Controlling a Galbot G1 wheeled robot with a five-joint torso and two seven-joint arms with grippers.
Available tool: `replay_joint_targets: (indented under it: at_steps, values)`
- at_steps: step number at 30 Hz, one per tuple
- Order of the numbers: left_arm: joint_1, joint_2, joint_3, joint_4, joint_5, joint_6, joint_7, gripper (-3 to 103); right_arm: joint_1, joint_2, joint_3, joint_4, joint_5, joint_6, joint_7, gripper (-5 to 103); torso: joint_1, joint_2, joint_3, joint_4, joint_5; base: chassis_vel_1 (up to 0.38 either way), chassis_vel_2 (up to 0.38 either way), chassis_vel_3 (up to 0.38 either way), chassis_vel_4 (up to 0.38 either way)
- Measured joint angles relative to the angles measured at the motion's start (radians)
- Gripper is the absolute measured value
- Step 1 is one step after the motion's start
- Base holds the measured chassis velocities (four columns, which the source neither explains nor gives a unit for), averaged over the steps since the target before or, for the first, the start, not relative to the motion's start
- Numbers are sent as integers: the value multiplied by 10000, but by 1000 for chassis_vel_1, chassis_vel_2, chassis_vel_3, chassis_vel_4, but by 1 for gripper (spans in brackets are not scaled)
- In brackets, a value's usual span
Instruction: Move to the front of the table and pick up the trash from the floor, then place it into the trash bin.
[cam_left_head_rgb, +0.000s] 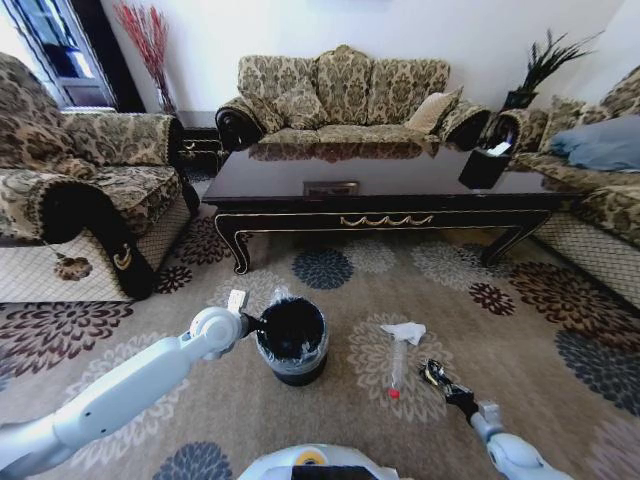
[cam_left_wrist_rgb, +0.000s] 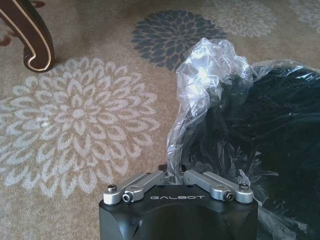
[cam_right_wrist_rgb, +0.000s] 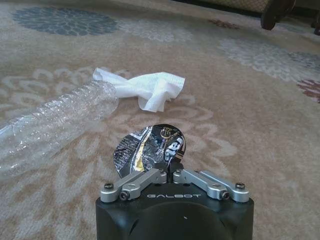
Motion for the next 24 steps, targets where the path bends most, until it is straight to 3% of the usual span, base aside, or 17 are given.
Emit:
replay_joint_targets:
  at_steps: [7, 14, 24]
  values:
    - [-282, -252, 445, 62, -24, 0, -38, 0, -939, -541, 862, 1551, 332, -85, 177, 1, 0, 0, -1, 6, -7, 0, 0, 0, 0]
    - [-1717, -1217, 1898, 502, -193, 0, -184, 0, -3014, -1238, 2294, 4394, 882, -90, 591, 1, 0, 0, -1, 2, -3, 0, 0, 0, 0]
    - [-3026, -2539, 3460, 1214, -308, -1, -372, 0, -5347, -1115, 4373, 7340, 657, 26, 1124, 1, 0, 0, -1, 6, -1, 0, 0, 0, 0]
